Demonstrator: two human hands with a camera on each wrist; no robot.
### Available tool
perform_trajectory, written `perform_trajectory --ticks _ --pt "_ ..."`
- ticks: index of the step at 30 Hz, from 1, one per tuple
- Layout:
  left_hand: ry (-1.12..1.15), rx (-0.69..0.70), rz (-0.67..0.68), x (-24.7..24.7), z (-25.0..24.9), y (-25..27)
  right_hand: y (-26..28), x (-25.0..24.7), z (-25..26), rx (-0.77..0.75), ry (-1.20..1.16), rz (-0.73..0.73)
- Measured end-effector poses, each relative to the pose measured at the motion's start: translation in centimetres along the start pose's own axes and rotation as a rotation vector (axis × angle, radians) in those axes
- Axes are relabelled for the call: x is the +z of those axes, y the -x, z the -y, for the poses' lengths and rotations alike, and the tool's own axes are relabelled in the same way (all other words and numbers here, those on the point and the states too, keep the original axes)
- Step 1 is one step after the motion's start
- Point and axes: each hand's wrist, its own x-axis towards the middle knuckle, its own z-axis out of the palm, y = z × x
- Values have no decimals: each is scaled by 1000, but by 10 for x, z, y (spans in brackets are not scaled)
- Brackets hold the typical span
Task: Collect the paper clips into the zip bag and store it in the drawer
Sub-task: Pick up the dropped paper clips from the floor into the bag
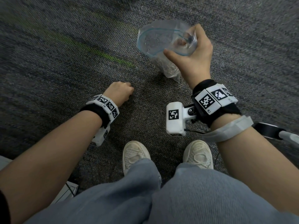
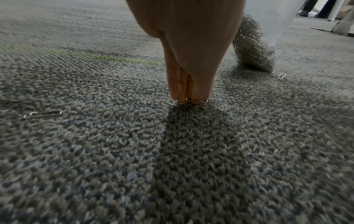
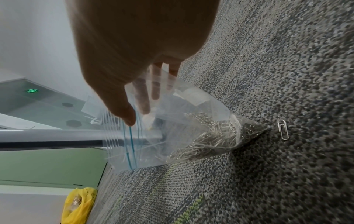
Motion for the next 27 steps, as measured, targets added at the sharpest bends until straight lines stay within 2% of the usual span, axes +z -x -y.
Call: perform_trajectory --ticks 5,9,12,17,24,27 --pt "52 43 12 -1 5 -1 1 0 0 -8 23 18" --pt "134 61 -106 -6 -2 -1 3 -5 2 -11 17 25" --pt "324 45 -182 -23 -27 -13 3 -17 2 -27 -19 -4" --pt "556 62 -176 -43 -79 -37 5 -44 0 -86 -64 -35" --pt "669 -132 -234 -43 -96 -66 8 -85 -16 -107 3 -126" --pt "726 -163 -289 -48 -102 -76 11 -97 -28 -78 15 -145"
